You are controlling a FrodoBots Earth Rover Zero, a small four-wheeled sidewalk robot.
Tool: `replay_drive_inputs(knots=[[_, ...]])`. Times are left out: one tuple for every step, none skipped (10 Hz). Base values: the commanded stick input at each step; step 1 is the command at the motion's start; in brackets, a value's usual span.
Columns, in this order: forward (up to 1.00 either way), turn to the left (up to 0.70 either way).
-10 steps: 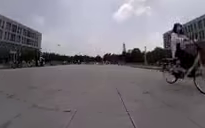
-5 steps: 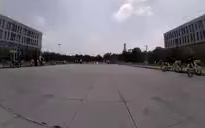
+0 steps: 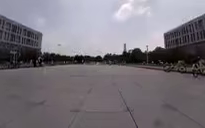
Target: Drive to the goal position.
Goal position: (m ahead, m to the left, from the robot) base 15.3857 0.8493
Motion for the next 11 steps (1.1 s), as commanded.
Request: replay_drive_inputs(knots=[[0.70, -0.14], [0.70, -0.14], [0.70, -0.14], [0.70, -0.13], [0.70, -0.08], [0.70, 0.00], [0.70, 0.00], [0.70, 0.00], [0.70, 0.00], [0.70, 0.00], [0.70, 0.00]])
